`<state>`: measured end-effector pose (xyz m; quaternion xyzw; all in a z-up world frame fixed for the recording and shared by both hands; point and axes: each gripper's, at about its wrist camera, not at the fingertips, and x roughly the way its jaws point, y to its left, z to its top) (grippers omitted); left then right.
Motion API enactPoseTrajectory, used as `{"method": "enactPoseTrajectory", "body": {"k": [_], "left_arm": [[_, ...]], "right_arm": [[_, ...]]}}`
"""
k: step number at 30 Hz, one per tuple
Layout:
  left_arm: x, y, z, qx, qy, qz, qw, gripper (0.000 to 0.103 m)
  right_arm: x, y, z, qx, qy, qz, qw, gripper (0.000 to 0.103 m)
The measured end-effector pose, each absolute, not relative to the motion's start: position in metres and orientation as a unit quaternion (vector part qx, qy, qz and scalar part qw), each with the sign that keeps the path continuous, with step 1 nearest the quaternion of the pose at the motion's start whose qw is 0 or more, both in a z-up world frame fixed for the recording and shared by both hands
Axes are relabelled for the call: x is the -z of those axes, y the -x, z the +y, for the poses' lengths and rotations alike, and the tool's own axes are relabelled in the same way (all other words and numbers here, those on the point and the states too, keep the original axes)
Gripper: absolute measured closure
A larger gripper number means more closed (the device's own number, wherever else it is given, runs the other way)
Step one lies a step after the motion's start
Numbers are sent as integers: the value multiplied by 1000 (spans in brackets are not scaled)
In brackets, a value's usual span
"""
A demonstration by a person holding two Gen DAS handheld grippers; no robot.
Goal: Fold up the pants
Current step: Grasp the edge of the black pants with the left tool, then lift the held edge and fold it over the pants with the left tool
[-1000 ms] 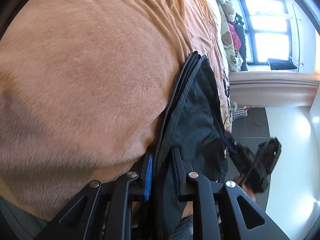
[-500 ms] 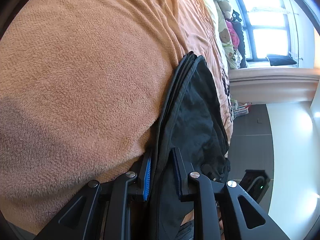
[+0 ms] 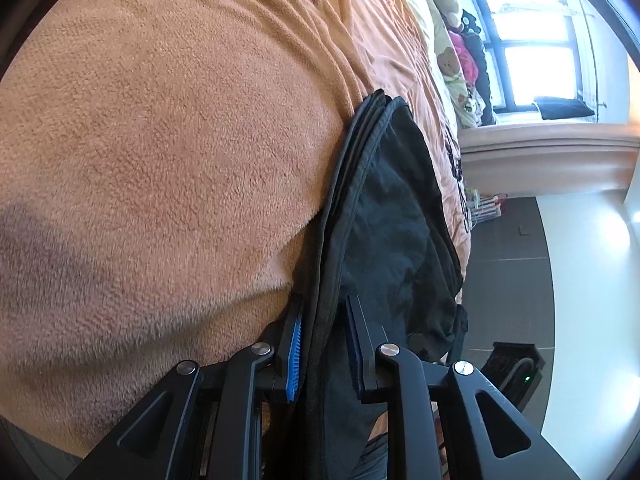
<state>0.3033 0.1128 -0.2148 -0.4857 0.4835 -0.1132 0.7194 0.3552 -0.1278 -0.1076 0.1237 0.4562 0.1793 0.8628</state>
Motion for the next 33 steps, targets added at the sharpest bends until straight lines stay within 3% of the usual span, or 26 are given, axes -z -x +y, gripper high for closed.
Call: {"method": "enactPoseTrajectory", "body": {"k": [3,15,33], "left_arm": [[210,-303,111,111,477,481,727,94],[146,-309,89,149,458,448,753,94],[66,-371,-6,219,371,452,781,94]], "right_arm": [[108,-344,-129,-176,-131,450,866,82],[108,-326,-142,-209,-158,457,850,82],[80,-292,-237,-201,-245,390,864,82]]}}
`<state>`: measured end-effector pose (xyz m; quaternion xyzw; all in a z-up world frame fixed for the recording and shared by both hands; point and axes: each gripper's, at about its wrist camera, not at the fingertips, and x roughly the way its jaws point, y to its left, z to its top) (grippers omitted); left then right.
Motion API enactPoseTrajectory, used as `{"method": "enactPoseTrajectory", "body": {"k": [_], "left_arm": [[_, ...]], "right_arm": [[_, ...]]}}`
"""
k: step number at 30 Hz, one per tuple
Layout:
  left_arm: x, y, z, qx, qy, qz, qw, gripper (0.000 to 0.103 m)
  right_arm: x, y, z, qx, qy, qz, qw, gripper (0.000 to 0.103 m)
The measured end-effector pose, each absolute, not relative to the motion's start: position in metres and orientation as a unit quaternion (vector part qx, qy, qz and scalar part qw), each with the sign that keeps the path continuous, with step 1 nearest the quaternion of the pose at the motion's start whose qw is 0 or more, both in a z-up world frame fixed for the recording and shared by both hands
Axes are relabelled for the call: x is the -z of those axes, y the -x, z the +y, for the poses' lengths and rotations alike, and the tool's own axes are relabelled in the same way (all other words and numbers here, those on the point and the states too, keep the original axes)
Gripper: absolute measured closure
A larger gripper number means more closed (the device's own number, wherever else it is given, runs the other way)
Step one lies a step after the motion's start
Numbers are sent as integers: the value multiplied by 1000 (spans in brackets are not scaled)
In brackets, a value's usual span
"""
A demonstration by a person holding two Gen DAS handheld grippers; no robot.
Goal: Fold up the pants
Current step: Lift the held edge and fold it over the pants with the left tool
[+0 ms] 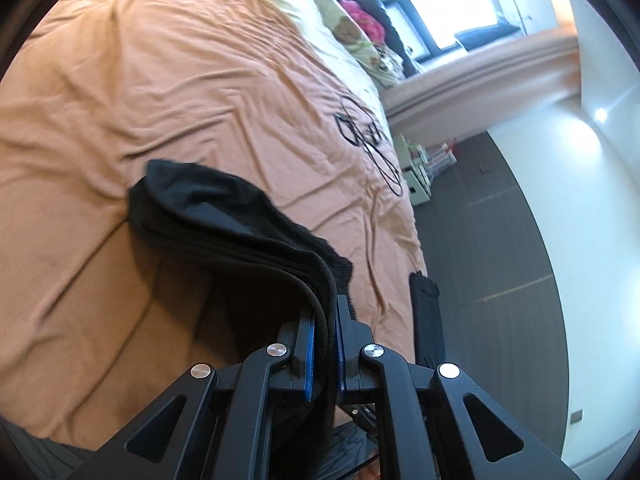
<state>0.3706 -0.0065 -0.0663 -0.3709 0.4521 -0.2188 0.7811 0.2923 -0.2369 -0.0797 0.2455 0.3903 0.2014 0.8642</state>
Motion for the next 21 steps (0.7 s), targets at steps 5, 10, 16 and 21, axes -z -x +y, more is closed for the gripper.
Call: {"method": "enactPoseTrajectory", "body": {"k": [5,10,16,21], "left_arm": [[59,-388,-46,240,345,467,778,94],[64,-402,-84,259,324,486,770,94],[79,-414,-129,277,302,514,753,94],[98,-422,-164,287,290,538,737,94]], "right_arm": [[82,-283,-256,-190,-265,380,865,82],[82,-266,-283,-176,-287,373,865,82],[85,-254,-305,-165,-306,371,861,74],[86,-237,-327,-149,-320,360,864,48]]}}
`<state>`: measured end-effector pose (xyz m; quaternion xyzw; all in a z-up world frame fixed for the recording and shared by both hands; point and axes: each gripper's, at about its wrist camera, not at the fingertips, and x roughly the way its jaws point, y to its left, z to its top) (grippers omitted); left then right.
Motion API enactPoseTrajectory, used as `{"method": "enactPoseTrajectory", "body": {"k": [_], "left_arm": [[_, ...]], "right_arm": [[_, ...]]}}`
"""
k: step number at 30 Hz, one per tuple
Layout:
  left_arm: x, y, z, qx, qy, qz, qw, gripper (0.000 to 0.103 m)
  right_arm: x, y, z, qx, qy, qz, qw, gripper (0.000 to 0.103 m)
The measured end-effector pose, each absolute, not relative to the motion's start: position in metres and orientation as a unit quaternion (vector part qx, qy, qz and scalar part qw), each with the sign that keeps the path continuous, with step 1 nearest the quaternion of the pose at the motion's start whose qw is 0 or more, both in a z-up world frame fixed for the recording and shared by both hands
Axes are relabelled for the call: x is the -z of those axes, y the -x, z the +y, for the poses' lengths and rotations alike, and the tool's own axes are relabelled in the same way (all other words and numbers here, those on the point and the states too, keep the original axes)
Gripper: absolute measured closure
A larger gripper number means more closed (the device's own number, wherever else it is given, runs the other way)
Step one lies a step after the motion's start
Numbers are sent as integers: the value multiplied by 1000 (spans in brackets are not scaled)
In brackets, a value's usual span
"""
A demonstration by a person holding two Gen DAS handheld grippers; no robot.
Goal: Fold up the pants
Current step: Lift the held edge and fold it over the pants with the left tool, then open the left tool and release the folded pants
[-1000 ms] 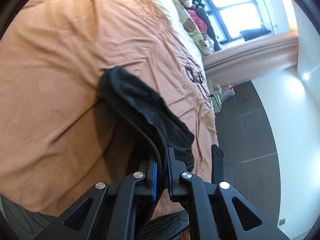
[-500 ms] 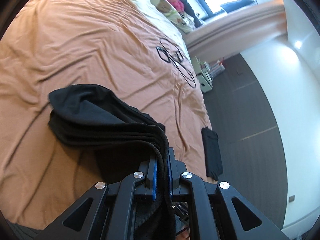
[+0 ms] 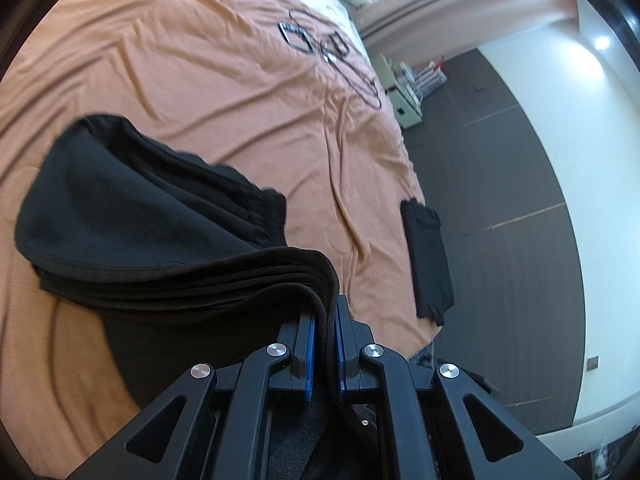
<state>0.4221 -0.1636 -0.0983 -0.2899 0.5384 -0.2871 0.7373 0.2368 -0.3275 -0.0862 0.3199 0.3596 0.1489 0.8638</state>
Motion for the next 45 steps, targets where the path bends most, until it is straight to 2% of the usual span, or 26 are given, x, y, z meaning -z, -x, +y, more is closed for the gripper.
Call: {"method": "enactPoseTrajectory", "body": {"k": [9,10,12,14,17,19,24,26,37,45], "left_arm": [[135,-428,-207,287,273,579,712,92],[140,-428,-210,283,273,585,709,88],[145,-429,-213,286,281,591,700,57],[147,-426,-213,289,291,590,696,43],[141,-421,-210,300,292,586,694,39],[134,-417,-205,302,291,581,697,37],[120,-406,-179,298,296,563,712,22],[119,-403,-168,291,298,557,719,20],[149,-396,-94,232,340,552,725,19],[176,-403,-72,215,364,552,719,19]], "right_arm": [[88,-212,-360,-131,-338,354,862,48],[88,-209,-362,-129,-341,353,861,48],[87,-205,-366,-128,-345,353,860,48],[86,-202,-369,-128,-347,352,860,48],[83,-200,-370,-132,-348,347,861,47],[81,-203,-369,-135,-347,347,861,42],[76,-214,-357,-149,-335,351,862,36],[74,-220,-351,-155,-326,354,863,32],[79,-252,-321,-152,-303,388,857,32],[79,-259,-312,-147,-292,396,858,32]]}}
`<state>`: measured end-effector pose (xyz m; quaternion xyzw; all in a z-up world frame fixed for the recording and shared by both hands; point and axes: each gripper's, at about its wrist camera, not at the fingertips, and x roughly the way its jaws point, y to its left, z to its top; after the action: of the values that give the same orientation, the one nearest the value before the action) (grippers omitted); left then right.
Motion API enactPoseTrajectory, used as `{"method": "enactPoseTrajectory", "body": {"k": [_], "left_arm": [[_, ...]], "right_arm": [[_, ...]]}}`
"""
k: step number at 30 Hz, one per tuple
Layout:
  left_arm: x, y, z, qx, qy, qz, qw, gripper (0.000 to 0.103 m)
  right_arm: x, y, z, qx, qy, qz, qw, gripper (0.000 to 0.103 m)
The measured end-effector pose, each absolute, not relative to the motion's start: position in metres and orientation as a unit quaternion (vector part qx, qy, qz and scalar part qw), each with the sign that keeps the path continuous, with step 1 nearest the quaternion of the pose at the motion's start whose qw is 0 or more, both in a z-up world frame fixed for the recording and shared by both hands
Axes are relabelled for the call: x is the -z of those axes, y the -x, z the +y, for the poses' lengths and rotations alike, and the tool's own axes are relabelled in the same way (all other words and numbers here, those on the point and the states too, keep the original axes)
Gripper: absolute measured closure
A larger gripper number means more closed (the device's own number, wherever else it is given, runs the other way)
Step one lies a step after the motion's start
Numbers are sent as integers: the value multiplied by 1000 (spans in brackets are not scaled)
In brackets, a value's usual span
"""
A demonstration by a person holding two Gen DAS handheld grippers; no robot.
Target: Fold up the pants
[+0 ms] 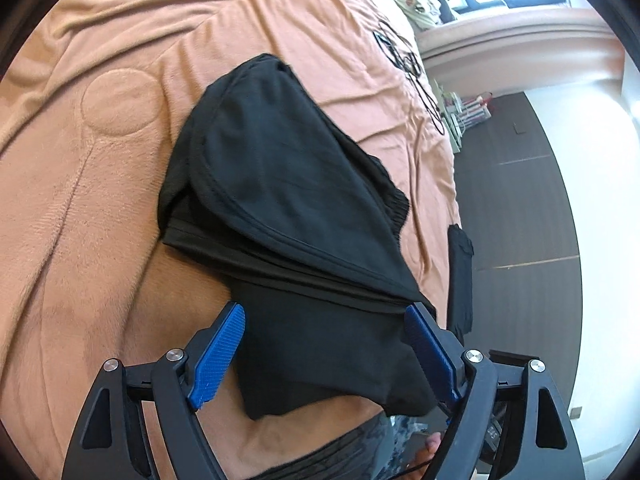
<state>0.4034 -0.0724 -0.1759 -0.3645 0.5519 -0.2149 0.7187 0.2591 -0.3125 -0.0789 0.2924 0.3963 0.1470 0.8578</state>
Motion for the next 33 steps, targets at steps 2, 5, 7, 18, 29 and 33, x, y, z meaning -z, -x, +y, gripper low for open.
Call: {"method": "enactPoseTrajectory", "body": {"k": [2,5,7,18,29,33], "left_arm": [[184,-408,-71,214,374,552,714,19],[195,-415,-75,210,387,553,707,19],[201,-419,-76,203,392,552,707,19],[172,-425,-64,171,395,489,759,28],[137,-456,-72,157,344,477,793,93],[119,-465,-79,166,326,467,805,94]], "right_arm": [[78,-262,-311,-145,-285,401,858,32],[79,-265,-310,-142,-281,404,859,32],[79,-267,-311,-141,-283,404,858,32],[87,-268,-309,-129,-271,415,859,46],[95,-258,-313,-148,-277,417,853,76],[95,-253,-313,-157,-277,410,855,91]]}}
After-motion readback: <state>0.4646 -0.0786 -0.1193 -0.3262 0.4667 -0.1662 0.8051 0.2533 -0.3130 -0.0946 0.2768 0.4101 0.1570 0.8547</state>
